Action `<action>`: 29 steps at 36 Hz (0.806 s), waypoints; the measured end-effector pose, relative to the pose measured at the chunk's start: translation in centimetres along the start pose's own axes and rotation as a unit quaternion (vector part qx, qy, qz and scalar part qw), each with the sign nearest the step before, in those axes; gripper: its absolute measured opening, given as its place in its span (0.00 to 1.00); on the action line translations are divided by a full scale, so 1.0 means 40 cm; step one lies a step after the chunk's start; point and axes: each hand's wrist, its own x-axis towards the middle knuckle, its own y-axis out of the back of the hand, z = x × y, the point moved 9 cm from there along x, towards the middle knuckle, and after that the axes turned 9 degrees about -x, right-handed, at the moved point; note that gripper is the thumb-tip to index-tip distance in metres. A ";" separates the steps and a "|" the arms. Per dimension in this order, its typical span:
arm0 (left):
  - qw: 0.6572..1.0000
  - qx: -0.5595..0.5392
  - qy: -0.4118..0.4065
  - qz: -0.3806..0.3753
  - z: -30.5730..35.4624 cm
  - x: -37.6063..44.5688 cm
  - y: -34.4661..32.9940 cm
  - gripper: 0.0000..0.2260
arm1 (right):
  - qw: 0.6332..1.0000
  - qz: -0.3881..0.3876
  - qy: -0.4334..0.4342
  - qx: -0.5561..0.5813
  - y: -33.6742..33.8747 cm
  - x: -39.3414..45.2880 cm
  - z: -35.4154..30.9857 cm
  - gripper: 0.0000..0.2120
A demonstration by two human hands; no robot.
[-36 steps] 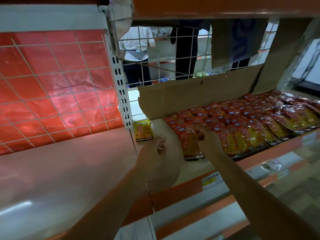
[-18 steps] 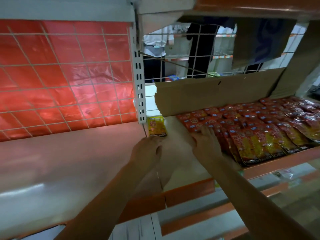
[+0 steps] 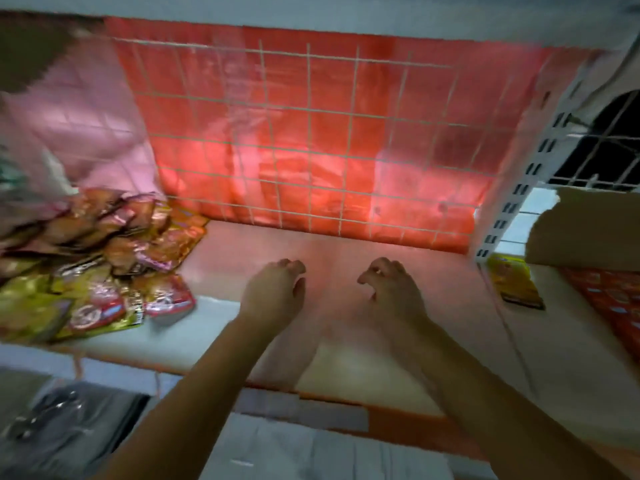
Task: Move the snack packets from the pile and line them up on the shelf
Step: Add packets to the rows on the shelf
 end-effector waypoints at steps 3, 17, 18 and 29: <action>0.999 0.000 0.044 0.028 -0.160 -0.027 0.102 0.15 | 0.996 -0.064 0.026 0.048 -0.061 0.060 -0.156 0.14; 0.988 0.063 0.098 0.106 -0.650 -0.103 0.401 0.09 | 0.994 -0.042 -0.016 0.098 -0.193 0.288 -0.631 0.14; 0.988 0.060 0.099 0.100 -0.664 -0.102 0.401 0.08 | 0.994 -0.049 -0.042 0.085 -0.198 0.307 -0.639 0.16; 0.996 0.076 -0.009 0.035 -0.651 -0.016 0.359 0.14 | 0.969 -0.123 -0.206 0.057 -0.263 0.380 -0.643 0.37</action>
